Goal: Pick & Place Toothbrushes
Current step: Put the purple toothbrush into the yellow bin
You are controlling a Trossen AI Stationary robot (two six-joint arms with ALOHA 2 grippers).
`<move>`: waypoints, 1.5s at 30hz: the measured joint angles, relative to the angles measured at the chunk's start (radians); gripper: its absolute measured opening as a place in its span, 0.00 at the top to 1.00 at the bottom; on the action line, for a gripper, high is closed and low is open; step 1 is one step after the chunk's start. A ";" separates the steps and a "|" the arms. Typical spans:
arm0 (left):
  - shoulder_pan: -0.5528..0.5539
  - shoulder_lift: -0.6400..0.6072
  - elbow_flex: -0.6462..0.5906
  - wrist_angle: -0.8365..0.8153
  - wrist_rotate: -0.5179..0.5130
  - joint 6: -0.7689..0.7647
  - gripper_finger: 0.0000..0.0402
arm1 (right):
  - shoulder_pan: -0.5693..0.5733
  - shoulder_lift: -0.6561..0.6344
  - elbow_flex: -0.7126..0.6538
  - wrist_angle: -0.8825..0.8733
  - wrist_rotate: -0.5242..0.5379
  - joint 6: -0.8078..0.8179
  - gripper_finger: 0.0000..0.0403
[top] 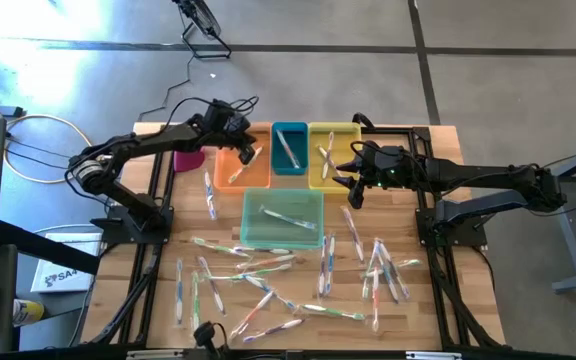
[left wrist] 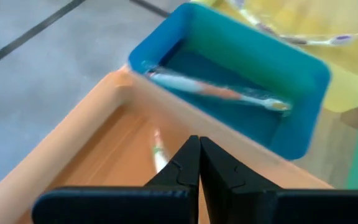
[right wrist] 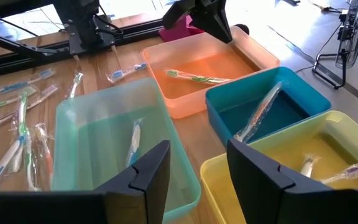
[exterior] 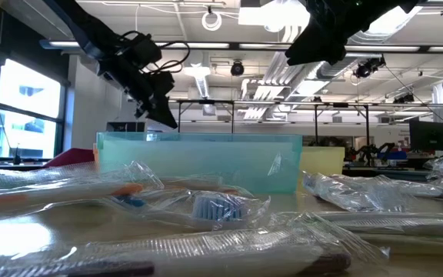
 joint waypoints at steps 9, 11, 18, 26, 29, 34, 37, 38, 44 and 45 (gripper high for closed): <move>-0.109 -0.001 0.000 0.070 0.020 0.043 1.00 | 0.000 -0.006 0.000 0.029 0.002 -0.004 0.68; -0.126 -0.005 0.000 0.074 0.031 0.045 1.00 | 0.000 -0.015 0.000 0.023 0.001 -0.011 0.72; -0.136 -0.128 -0.121 0.166 0.051 0.043 1.00 | 0.002 -0.094 0.000 -0.076 -0.007 -0.006 0.95; -0.157 -0.412 -0.359 0.264 0.051 0.005 1.00 | 0.002 -0.143 0.000 -0.129 -0.008 0.025 0.99; -0.159 -0.513 -0.407 0.265 0.060 -0.020 1.00 | 0.002 -0.143 0.000 -0.162 -0.008 0.071 0.99; -0.185 -0.640 -0.453 0.240 0.073 -0.031 1.00 | 0.008 -0.133 0.000 -0.254 -0.008 0.218 0.99; -0.183 -0.699 -0.452 0.207 0.088 -0.026 1.00 | 0.042 -0.129 0.000 -0.279 -0.007 0.293 0.99; -0.183 -0.710 -0.452 0.199 0.091 -0.027 1.00 | 0.058 -0.129 0.000 -0.282 -0.008 0.319 0.99; -0.182 -0.766 -0.451 0.132 0.096 -0.026 1.00 | 0.176 -0.113 0.000 -0.275 0.050 0.482 0.99; -0.182 -0.767 -0.451 0.121 0.096 -0.026 1.00 | 0.196 -0.105 0.000 -0.276 0.071 0.500 0.99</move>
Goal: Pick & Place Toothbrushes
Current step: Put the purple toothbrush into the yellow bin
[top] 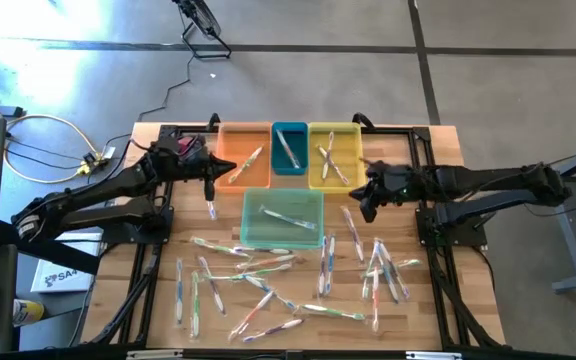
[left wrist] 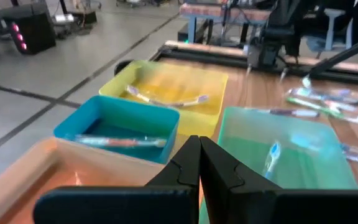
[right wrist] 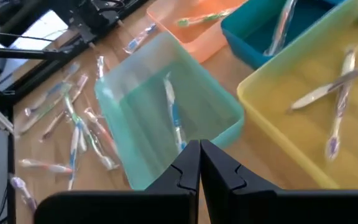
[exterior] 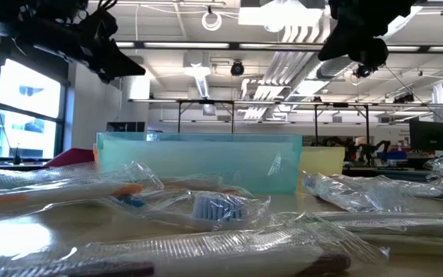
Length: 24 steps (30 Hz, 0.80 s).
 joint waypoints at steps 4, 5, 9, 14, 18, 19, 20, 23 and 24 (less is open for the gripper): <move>0.000 -0.002 0.000 -0.012 -0.001 0.000 1.00 | 0.062 0.045 0.009 0.001 0.053 0.039 0.99; 0.000 -0.002 0.000 -0.017 -0.001 0.000 1.00 | 0.072 0.062 0.021 -0.008 0.060 0.046 0.99; 0.000 -0.001 0.000 -0.025 -0.002 -0.008 1.00 | 0.095 0.142 0.093 -0.042 0.063 0.047 0.99; 0.000 -0.001 0.000 -0.049 -0.002 -0.008 1.00 | 0.101 0.259 0.225 -0.210 0.064 0.074 0.99; 0.000 -0.001 0.000 -0.057 -0.002 -0.008 1.00 | 0.101 0.346 0.320 -0.421 0.063 0.180 0.99; 0.000 -0.001 0.000 -0.061 -0.002 -0.008 1.00 | 0.101 0.363 0.336 -0.468 0.060 0.211 0.99; 0.000 -0.001 0.000 -0.061 -0.002 -0.008 1.00 | 0.101 0.378 0.348 -0.511 0.053 0.243 0.99; 0.000 -0.001 0.000 -0.060 -0.003 -0.009 1.00 | 0.100 0.403 0.354 -0.563 -0.011 0.313 0.99; 0.000 -0.001 0.000 -0.060 -0.005 -0.009 1.00 | 0.101 0.404 0.352 -0.568 -0.032 0.324 0.99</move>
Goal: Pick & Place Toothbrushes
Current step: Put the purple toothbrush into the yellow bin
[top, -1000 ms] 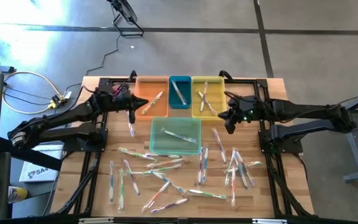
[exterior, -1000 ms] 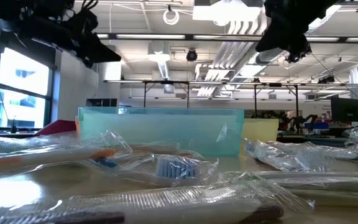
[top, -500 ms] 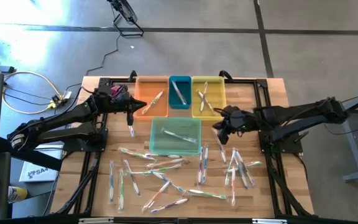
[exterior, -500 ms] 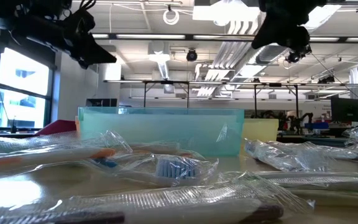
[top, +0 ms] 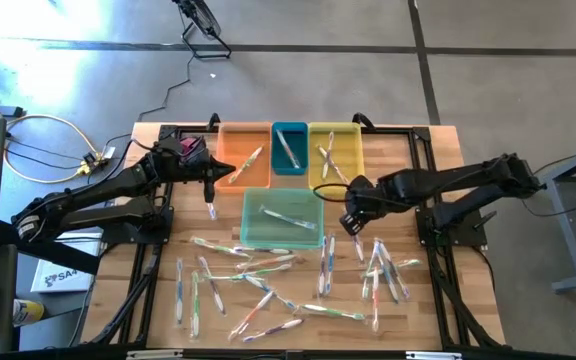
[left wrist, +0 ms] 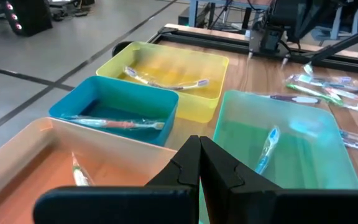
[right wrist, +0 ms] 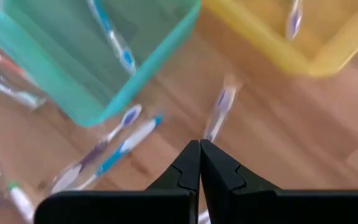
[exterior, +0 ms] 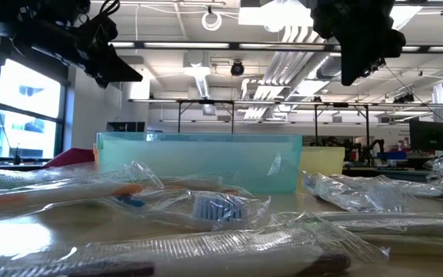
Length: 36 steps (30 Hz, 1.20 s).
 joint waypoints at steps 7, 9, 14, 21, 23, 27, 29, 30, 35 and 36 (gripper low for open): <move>0.000 0.000 0.000 0.000 0.000 0.000 1.00 | 0.000 0.001 -0.015 0.007 -0.070 0.036 0.99; 0.000 0.000 0.000 0.000 0.000 0.000 1.00 | 0.000 0.001 -0.015 0.011 -0.070 0.037 0.99; 0.000 0.000 0.000 -0.011 0.000 0.000 1.00 | 0.000 0.001 -0.015 0.009 -0.037 0.060 0.98; 0.000 0.000 0.000 -0.010 -0.015 0.000 1.00 | 0.000 0.014 -0.015 -0.002 -0.042 0.105 0.81; 0.000 0.000 0.000 -0.010 -0.015 0.000 1.00 | 0.000 0.026 -0.019 -0.008 -0.032 0.143 0.73; 0.000 0.000 0.000 -0.013 -0.016 0.000 1.00 | -0.001 0.053 -0.051 -0.016 -0.078 0.220 0.63; 0.000 0.000 0.000 -0.016 -0.016 0.000 1.00 | 0.000 0.072 -0.074 -0.010 -0.098 0.253 0.60; 0.000 0.000 0.000 -0.016 -0.016 0.000 1.00 | 0.000 0.077 -0.088 -0.007 -0.098 0.269 0.60; 0.000 0.000 0.000 -0.016 -0.018 0.000 1.00 | 0.000 0.096 -0.141 0.050 -0.110 0.296 0.62; 0.000 0.000 0.000 -0.016 -0.018 0.000 1.00 | 0.000 0.096 -0.151 0.075 -0.115 0.297 0.62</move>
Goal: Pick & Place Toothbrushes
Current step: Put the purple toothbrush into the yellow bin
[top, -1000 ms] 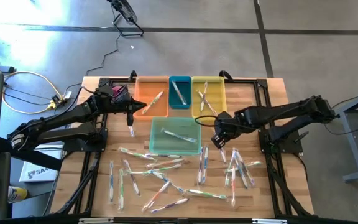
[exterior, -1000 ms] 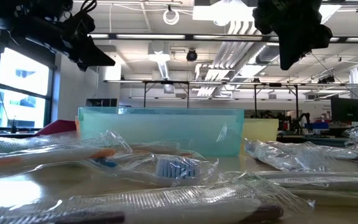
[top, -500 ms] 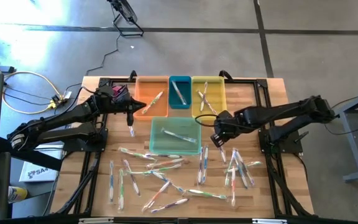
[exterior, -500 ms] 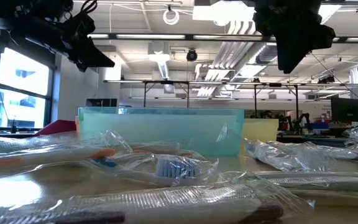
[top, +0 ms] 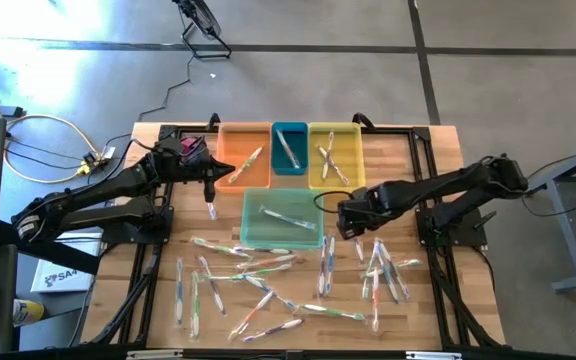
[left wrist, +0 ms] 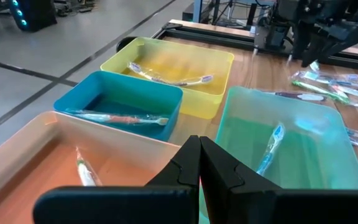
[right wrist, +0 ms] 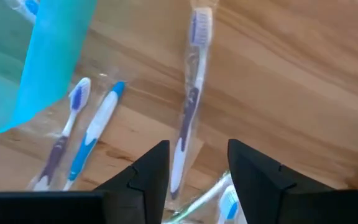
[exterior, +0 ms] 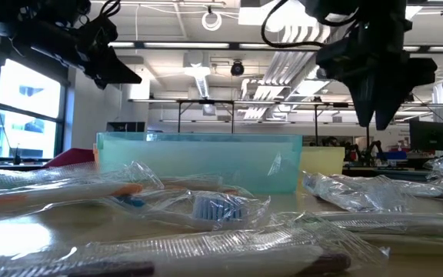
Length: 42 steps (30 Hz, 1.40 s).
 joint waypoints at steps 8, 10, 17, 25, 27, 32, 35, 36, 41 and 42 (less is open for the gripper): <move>0.000 0.000 0.000 -0.028 0.000 0.000 1.00 | 0.000 -0.002 -0.096 0.164 -0.035 0.030 0.64; 0.000 0.000 0.000 -0.028 0.000 0.000 1.00 | 0.000 -0.001 -0.122 0.187 -0.043 0.050 0.64; 0.000 0.000 0.000 -0.028 0.000 0.000 1.00 | 0.012 -0.002 -0.196 0.264 -0.089 0.101 0.64; 0.000 0.000 0.000 -0.028 0.000 0.009 1.00 | 0.051 -0.002 -0.227 0.309 -0.094 0.145 0.64; 0.000 0.000 0.000 -0.028 0.000 0.010 1.00 | 0.057 0.008 -0.227 0.311 -0.092 0.148 0.64; 0.000 0.000 0.000 -0.027 0.000 0.011 1.00 | 0.066 0.072 -0.227 0.330 -0.105 0.147 0.64; 0.000 0.000 0.000 -0.027 0.000 0.011 1.00 | 0.066 0.135 -0.227 0.354 -0.139 0.132 0.64; 0.000 0.000 0.000 -0.028 0.000 0.011 1.00 | 0.066 0.150 -0.223 0.362 -0.150 0.126 0.64; 0.000 0.000 0.000 -0.028 0.000 0.011 1.00 | 0.065 0.193 -0.221 0.364 -0.171 0.117 0.64; 0.000 0.000 0.000 -0.028 0.000 0.011 1.00 | 0.064 0.193 -0.222 0.365 -0.173 0.113 0.64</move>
